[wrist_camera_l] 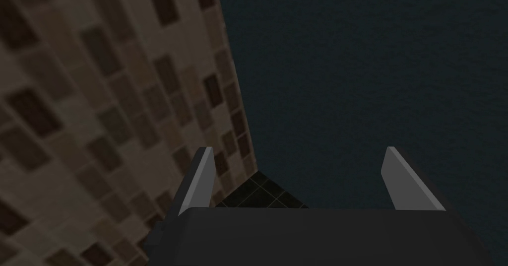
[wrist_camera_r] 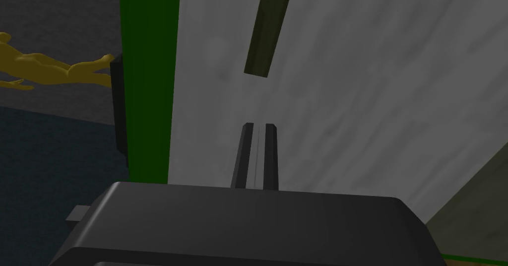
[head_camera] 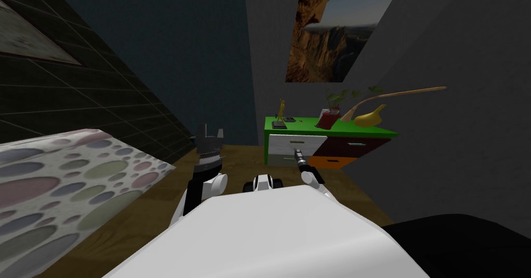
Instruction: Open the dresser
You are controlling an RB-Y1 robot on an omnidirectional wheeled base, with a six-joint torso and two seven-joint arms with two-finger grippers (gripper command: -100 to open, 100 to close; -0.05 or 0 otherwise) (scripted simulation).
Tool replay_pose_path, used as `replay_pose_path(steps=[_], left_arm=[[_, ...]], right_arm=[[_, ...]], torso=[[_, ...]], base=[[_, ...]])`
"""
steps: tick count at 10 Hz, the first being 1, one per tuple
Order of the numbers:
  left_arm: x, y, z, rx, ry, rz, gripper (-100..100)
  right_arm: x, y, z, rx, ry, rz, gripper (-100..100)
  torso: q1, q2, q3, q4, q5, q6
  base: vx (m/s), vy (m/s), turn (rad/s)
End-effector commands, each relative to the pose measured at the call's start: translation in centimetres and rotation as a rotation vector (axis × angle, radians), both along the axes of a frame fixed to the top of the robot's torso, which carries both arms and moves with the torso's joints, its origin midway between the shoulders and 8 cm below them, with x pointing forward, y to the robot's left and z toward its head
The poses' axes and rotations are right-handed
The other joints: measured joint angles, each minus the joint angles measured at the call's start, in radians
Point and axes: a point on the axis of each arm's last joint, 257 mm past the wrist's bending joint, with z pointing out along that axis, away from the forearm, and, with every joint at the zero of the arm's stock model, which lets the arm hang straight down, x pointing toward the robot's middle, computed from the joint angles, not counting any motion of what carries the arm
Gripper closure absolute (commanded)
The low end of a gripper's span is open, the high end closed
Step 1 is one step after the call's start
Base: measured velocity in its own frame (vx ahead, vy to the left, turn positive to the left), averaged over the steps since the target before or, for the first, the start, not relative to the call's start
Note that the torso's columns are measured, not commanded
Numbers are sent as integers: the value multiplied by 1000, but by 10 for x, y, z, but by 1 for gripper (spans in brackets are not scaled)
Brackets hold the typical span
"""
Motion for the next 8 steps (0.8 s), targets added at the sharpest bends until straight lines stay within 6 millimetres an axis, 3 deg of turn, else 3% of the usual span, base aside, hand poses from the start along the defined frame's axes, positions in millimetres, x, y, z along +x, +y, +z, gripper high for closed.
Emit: replay_pose_path(steps=[1,8], left_arm=[[0,0,0,0,0,0,0],[0,0,0,0,0,0,0]], right_arm=[[1,12,-3,24,-22,-15,-100],[6,53,-7,91,-89,-52,-100]], torso=[[-3,-3,-3,-1,-1,0],[2,6,3,1,1,0]], base=[[17,-98,83],[28,-99,69]])
